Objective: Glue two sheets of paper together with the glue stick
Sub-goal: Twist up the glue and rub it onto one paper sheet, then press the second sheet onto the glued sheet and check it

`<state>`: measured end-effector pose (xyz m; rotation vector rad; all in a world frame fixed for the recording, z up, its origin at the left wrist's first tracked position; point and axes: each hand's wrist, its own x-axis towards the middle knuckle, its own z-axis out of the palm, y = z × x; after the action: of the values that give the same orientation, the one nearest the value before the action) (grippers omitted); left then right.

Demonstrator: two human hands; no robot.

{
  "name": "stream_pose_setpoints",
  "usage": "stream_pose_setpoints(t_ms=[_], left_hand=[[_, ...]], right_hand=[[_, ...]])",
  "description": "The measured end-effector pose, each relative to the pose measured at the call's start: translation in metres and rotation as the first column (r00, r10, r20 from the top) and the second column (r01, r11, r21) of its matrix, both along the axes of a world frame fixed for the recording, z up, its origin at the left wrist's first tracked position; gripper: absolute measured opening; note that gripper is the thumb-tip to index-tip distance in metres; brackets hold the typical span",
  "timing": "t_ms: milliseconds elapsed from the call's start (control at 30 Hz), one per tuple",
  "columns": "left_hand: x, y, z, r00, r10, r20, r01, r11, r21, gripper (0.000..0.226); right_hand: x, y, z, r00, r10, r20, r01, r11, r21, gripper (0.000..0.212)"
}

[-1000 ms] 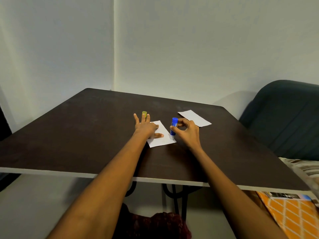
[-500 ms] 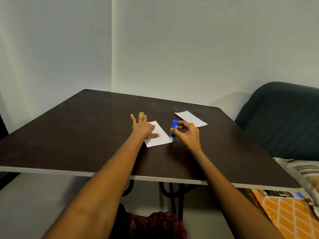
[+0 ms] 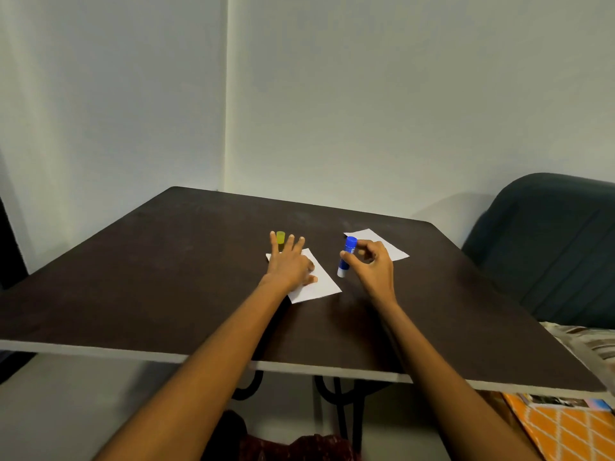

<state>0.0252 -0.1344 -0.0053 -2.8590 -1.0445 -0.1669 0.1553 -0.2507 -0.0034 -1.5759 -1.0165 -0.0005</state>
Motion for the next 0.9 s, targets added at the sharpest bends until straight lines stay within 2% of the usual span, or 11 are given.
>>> stream_pose_setpoints(t_ms=[100,233,267,333,400,433,500,567,700,900], left_hand=[[-0.003,0.000,-0.002,0.986,-0.060,0.153,0.065,0.998,-0.027,0.031],[0.003,0.006,0.006,0.928,-0.070,0.365,0.082,0.997,-0.016,0.030],[0.008,0.008,0.010,0.882,-0.037,0.469,0.077,0.995,-0.068,0.030],[0.018,0.011,0.019,0.728,0.088,0.679,0.116,0.961,-0.249,0.032],[0.029,0.017,0.027,0.569,0.241,0.787,0.276,0.845,-0.458,0.034],[0.035,0.020,0.029,0.524,0.302,0.796,0.360,0.769,-0.528,0.035],[0.046,0.027,0.030,0.501,0.393,0.771,0.444,0.648,-0.619,0.038],[0.056,0.039,0.028,0.476,0.468,0.745,0.471,0.579,-0.665,0.042],[0.069,0.064,0.022,0.422,0.568,0.706,0.499,0.505,-0.704,0.049],[0.075,0.078,0.011,0.457,0.586,0.669,0.513,0.441,-0.736,0.052]], right_hand=[[0.001,0.015,0.007,0.990,0.021,-0.136,-0.012,0.998,0.062,0.015],[0.003,0.042,0.008,0.973,0.022,-0.231,0.001,0.995,0.097,0.009],[0.004,0.050,0.007,0.967,0.046,-0.251,-0.022,0.995,0.095,0.014],[0.007,0.064,0.007,0.960,0.081,-0.266,-0.064,0.995,0.071,0.021],[0.013,0.079,0.005,0.963,0.116,-0.241,-0.109,0.993,0.042,0.020],[0.015,0.086,0.005,0.963,0.146,-0.228,-0.141,0.989,0.036,0.020],[0.023,0.099,0.004,0.964,0.188,-0.190,-0.188,0.982,0.019,0.024],[0.033,0.114,0.003,0.972,0.189,-0.140,-0.194,0.981,-0.024,0.020],[0.048,0.138,-0.005,0.979,0.187,-0.087,-0.195,0.976,-0.096,0.017],[0.060,0.151,-0.016,0.962,0.255,-0.094,-0.268,0.948,-0.172,0.026]])
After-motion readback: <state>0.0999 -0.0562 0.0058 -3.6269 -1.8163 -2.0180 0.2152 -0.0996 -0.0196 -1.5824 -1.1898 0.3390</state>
